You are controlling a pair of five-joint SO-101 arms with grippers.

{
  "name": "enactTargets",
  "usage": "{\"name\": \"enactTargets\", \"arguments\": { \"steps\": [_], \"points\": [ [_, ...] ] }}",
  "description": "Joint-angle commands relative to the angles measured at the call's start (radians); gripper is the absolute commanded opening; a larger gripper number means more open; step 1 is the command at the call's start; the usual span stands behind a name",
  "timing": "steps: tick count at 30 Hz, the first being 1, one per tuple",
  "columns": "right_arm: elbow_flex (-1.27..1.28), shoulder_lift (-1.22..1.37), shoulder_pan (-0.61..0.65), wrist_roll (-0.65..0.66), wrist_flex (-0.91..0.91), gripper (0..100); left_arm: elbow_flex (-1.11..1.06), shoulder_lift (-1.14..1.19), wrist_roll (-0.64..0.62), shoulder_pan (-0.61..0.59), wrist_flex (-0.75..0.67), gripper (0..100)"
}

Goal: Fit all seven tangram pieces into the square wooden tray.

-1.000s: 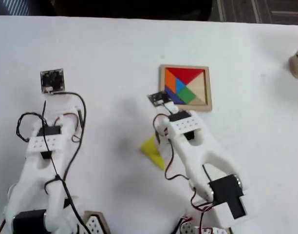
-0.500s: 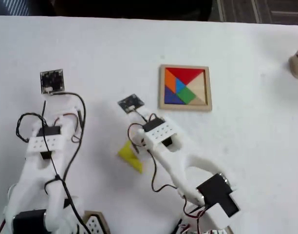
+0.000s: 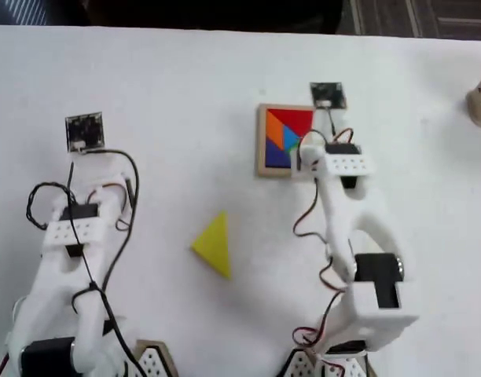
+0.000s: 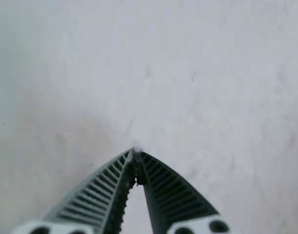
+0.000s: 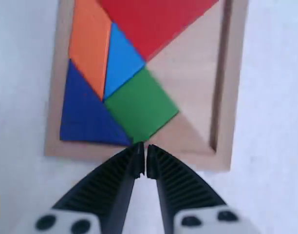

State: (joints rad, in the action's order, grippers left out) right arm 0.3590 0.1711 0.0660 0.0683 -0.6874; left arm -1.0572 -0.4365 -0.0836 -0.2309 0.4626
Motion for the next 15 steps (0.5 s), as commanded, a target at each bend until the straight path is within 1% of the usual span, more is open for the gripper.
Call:
{"name": "enactTargets", "arguments": {
  "steps": [1, 4, 8, 10, 15],
  "points": [
    [-0.152, 0.074, -0.033, -0.005, 0.079, 1.8, 0.008, 0.002, -0.008, -0.007, -0.025, 2],
    [-0.288, 0.177, -0.053, 0.0, 0.045, 3.2, 0.008, 0.002, -0.008, -0.007, -0.025, 2],
    [-0.488, 0.306, -0.077, -0.005, -0.061, 13.8, 0.008, 0.002, -0.008, -0.007, -0.025, 2],
    [-0.578, 0.372, -0.087, -0.005, -0.101, 17.4, 0.008, 0.002, -0.008, -0.007, -0.025, 2],
    [-0.789, 0.536, -0.099, 0.002, -0.199, 16.1, 0.008, 0.002, -0.008, -0.007, -0.025, 2]
  ]
}}
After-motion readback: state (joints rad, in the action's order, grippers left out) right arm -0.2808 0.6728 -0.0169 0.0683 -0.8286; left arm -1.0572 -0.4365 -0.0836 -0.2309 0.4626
